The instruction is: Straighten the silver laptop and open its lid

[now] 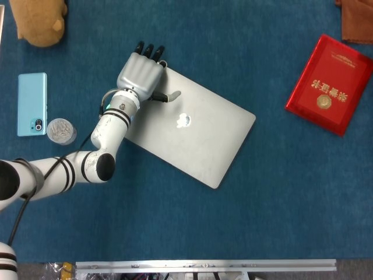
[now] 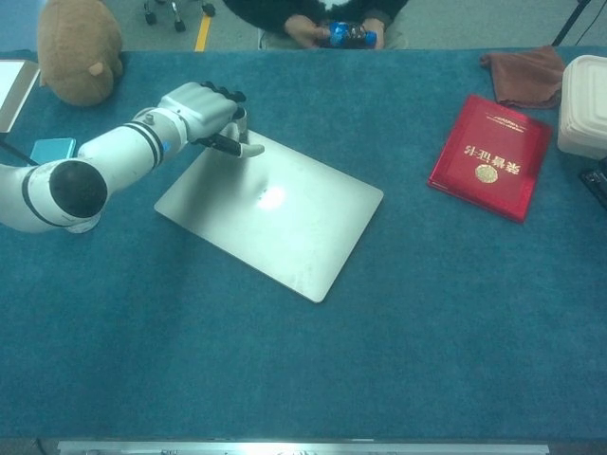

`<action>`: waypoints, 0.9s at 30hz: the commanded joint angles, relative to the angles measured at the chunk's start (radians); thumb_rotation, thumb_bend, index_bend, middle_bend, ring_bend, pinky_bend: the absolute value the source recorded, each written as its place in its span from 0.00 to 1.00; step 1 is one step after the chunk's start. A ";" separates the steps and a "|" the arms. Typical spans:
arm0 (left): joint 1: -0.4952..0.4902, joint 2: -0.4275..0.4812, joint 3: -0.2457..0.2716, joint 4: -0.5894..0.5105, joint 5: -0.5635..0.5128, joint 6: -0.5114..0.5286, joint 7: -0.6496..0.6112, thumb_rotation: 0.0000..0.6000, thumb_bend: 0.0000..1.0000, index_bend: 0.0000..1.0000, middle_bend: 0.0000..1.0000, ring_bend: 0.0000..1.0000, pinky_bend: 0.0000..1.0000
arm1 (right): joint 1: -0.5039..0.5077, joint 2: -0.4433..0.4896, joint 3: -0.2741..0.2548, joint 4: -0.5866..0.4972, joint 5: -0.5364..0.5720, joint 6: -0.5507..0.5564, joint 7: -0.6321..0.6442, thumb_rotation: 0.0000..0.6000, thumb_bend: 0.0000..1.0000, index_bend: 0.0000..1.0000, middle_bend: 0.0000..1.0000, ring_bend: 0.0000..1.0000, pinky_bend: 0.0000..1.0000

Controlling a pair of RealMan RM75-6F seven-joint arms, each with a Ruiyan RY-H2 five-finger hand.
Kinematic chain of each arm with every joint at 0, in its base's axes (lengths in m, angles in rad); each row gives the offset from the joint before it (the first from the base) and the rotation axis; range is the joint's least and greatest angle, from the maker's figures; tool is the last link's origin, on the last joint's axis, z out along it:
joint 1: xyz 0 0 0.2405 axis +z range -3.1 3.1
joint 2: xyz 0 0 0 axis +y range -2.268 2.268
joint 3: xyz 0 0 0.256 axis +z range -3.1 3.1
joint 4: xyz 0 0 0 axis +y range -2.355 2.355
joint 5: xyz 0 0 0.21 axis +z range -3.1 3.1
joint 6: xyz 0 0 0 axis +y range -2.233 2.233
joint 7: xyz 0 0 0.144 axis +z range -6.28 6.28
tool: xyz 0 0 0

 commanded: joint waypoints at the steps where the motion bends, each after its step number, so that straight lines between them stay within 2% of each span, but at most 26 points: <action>1: 0.000 0.003 -0.012 -0.010 0.014 0.004 -0.010 0.07 0.17 0.26 0.00 0.00 0.00 | 0.000 -0.001 -0.001 0.000 0.000 0.000 0.000 1.00 0.13 0.00 0.02 0.00 0.03; 9: -0.018 -0.047 -0.022 0.039 0.027 -0.026 -0.013 0.07 0.17 0.18 0.00 0.00 0.00 | -0.002 0.000 0.000 0.002 0.004 0.000 0.000 1.00 0.13 0.00 0.02 0.00 0.03; 18: -0.034 -0.091 -0.023 0.091 0.018 -0.051 0.000 0.07 0.17 0.18 0.00 0.00 0.00 | -0.008 0.013 0.004 0.000 0.009 0.009 0.007 1.00 0.13 0.00 0.02 0.00 0.03; 27: -0.031 -0.086 -0.011 0.082 0.001 -0.038 0.030 0.07 0.17 0.28 0.00 0.00 0.00 | -0.011 0.016 0.003 0.001 0.005 0.010 0.016 1.00 0.13 0.00 0.02 0.00 0.03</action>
